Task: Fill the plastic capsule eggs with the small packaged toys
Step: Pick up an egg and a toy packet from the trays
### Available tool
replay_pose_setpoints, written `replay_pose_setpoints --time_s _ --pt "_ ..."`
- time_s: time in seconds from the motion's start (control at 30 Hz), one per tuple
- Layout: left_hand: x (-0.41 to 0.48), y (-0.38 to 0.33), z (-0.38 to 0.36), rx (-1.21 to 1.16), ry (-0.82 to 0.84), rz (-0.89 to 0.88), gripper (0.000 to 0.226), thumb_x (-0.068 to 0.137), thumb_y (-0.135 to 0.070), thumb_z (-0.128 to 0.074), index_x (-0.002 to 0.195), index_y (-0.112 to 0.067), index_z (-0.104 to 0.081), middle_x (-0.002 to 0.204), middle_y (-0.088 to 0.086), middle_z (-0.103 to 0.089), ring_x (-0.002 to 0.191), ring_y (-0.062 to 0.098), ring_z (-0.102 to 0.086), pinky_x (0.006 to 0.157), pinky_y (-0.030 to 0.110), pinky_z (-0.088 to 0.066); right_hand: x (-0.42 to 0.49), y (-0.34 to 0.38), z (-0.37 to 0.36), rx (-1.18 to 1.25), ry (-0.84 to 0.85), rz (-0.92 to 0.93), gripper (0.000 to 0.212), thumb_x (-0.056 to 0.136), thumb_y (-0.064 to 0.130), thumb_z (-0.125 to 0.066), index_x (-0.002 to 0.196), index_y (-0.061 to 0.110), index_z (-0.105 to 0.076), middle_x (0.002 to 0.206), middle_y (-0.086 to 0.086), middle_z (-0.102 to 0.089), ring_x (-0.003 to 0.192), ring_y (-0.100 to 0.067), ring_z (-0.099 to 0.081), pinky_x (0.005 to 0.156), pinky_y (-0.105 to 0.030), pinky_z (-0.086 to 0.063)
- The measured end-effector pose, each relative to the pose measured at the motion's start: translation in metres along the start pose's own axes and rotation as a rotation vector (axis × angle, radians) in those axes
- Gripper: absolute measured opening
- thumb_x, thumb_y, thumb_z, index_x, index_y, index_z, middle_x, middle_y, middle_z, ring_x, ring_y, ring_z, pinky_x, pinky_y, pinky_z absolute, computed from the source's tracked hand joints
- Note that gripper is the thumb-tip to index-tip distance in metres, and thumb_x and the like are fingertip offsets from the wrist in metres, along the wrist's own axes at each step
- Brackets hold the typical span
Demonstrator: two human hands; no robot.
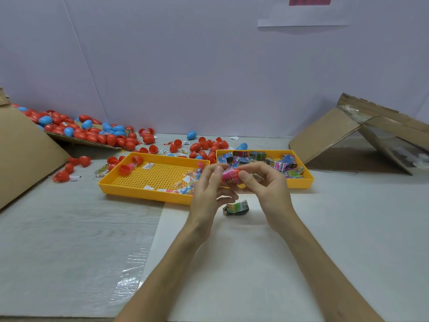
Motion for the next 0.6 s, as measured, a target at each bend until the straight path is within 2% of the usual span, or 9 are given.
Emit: replay_pose_setpoints --time_s 0.1,0.27,0.47,0.6 --pt "-0.0018 -0.0040 0.0006 0.028 0.007 -0.068 0.017 0.089 -0.040 -0.066 0.106 -0.037 -0.070 0.085 0.004 -0.074 0.074 0.018 -0.071 0.070 0.027 -0.059 -0.0006 0.0000 -0.0004 0.008 0.007 0.000 0.006 0.092 0.016 -0.070 0.097 0.013 -0.072 0.092 -0.002 -0.076 0.088 -0.021 -0.074 0.074 -0.036 -0.062" --pt "-0.0021 -0.0043 0.0028 0.033 0.004 -0.100 0.019 0.086 -0.039 -0.066 0.100 -0.050 -0.074 0.084 0.005 -0.076 0.076 0.015 -0.072 0.070 0.023 -0.058 -0.0023 0.0026 -0.0011 0.026 0.021 -0.005 0.019 0.086 0.027 -0.070 0.099 0.013 -0.071 0.096 -0.007 -0.076 0.093 -0.024 -0.074 0.077 -0.041 -0.062" --pt "-0.0006 -0.0022 0.0035 0.041 -0.014 -0.092 0.024 0.083 -0.042 -0.067 0.107 -0.043 -0.072 0.085 0.003 -0.077 0.076 0.014 -0.073 0.069 0.022 -0.058 -0.0020 0.0031 -0.0008 0.009 0.021 -0.017 0.017 0.087 0.025 -0.068 0.099 0.013 -0.070 0.095 -0.004 -0.076 0.095 -0.023 -0.073 0.082 -0.041 -0.062" --pt "0.0004 -0.0008 0.0041 0.049 -0.013 -0.088 0.027 0.082 -0.045 -0.069 0.107 -0.035 -0.073 0.076 0.003 -0.073 0.067 0.013 -0.067 0.066 0.023 -0.057 -0.0025 0.0052 -0.0024 0.051 0.057 -0.024 0.019 0.093 0.014 -0.068 0.112 0.012 -0.066 0.102 -0.006 -0.073 0.098 -0.025 -0.072 0.079 -0.042 -0.062"
Point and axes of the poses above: each hand's wrist, its own x-axis towards the middle knuckle, its own z-axis out of the back of the hand, y = z × x, the point moved 2 cm from there along x, towards the middle knuckle
